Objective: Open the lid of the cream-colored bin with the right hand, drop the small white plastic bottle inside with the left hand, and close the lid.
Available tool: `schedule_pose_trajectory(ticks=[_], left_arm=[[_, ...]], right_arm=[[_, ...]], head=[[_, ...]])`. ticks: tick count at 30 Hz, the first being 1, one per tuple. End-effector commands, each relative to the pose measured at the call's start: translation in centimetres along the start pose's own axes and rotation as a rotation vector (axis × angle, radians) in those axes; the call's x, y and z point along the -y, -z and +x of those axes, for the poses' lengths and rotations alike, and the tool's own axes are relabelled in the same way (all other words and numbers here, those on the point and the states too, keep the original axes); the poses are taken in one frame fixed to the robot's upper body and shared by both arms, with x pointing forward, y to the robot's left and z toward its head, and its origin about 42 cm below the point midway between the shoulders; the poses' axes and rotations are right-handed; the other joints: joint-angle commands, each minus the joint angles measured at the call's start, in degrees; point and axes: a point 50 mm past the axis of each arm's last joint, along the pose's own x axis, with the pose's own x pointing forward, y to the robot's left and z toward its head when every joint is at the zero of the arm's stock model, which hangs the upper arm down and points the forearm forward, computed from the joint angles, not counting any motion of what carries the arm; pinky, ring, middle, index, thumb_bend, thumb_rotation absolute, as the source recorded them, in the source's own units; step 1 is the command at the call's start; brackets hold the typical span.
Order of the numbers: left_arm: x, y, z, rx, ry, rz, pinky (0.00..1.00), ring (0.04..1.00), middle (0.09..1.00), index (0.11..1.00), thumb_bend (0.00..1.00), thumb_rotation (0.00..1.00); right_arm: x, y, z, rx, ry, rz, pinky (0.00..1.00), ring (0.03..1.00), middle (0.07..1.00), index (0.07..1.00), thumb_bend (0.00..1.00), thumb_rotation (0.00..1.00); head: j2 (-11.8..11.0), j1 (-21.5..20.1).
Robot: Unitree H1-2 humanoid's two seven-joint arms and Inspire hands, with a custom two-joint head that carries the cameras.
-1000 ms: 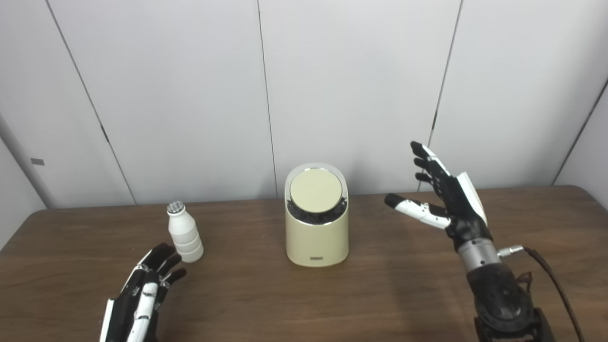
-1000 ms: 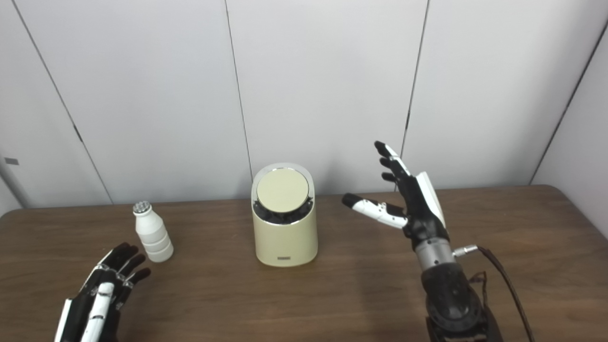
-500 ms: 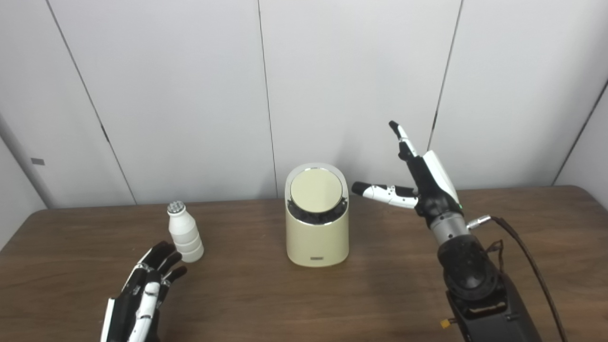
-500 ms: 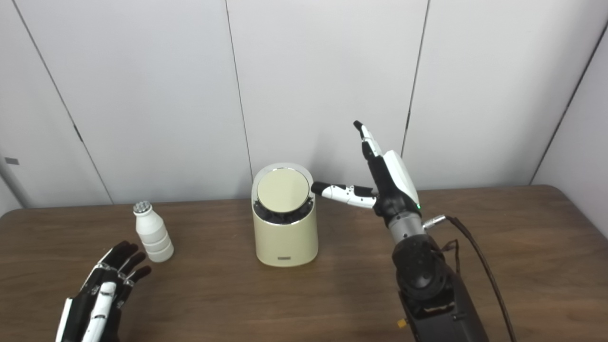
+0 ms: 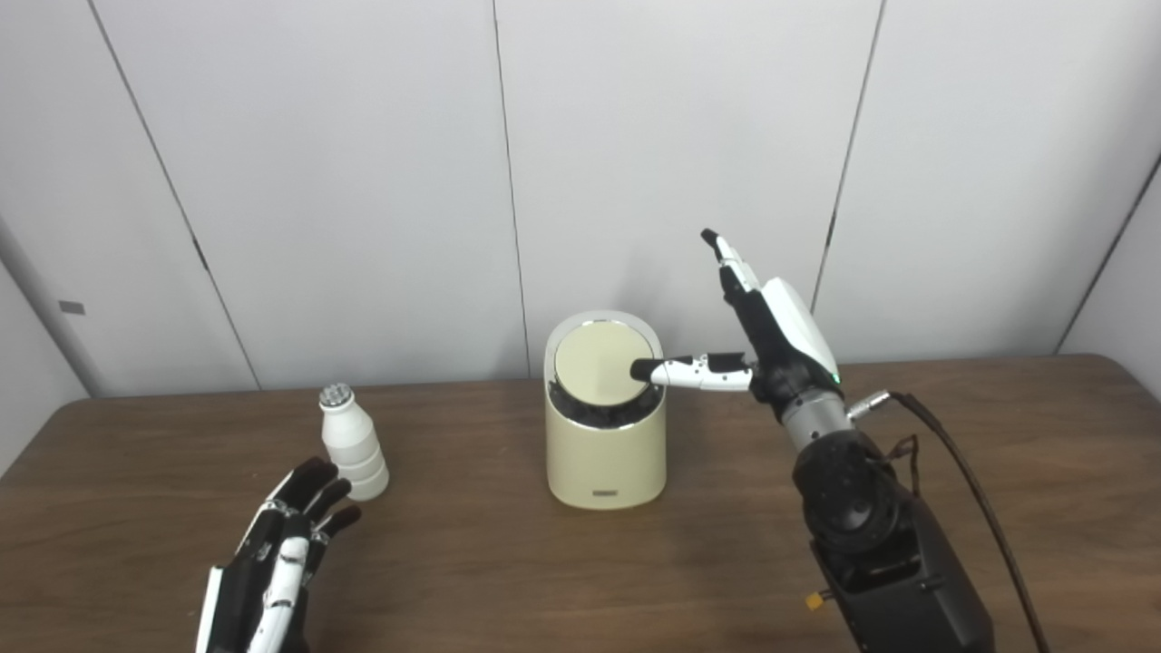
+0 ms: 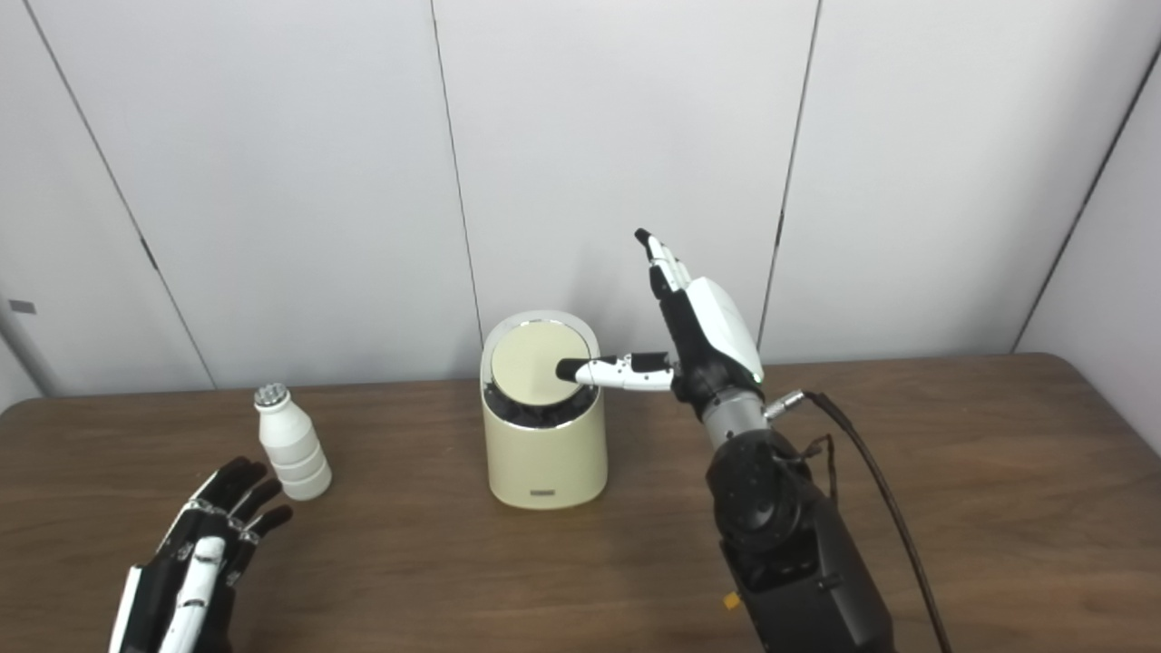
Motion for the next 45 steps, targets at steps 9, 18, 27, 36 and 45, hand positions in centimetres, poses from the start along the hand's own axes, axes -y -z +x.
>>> schedule_pose_trajectory(ticks=[9,18,27,36,45], left_arm=[[1.2,1.8,-1.7,-0.059,-0.016,-0.025,0.78,0.844,0.861,0.837,0.25,0.47],[1.5,1.8,-1.9,-0.058,-0.016,-0.020,0.78,0.847,0.863,0.839,0.24,0.49],[1.7,1.7,-2.1,-0.062,-0.016,-0.027,0.79,0.849,0.863,0.838,0.23,0.48],[1.5,1.6,-2.1,-0.058,-0.013,-0.033,0.79,0.852,0.865,0.839,0.23,0.48],[1.4,1.6,-2.0,-0.058,-0.018,-0.028,0.78,0.846,0.861,0.835,0.23,0.47]], right_arm=[[-0.7,-3.3,2.6,0.086,0.073,-0.109,0.99,1.000,1.000,1.000,1.00,0.45],[-2.0,-3.6,3.6,0.085,0.069,-0.196,1.00,1.000,1.000,1.000,1.00,0.41],[-2.7,-3.0,4.2,0.077,0.057,-0.248,1.00,1.000,1.000,1.000,1.00,0.38],[-2.3,-2.5,4.2,0.077,0.070,-0.267,1.00,1.000,1.000,1.000,0.97,0.33],[-2.2,-2.3,4.1,0.088,0.083,-0.277,1.00,1.000,1.000,1.000,0.95,0.23]], head=[[0.11,0.38],[0.17,0.71],[0.48,0.71],[0.63,0.39],[0.52,0.25]])
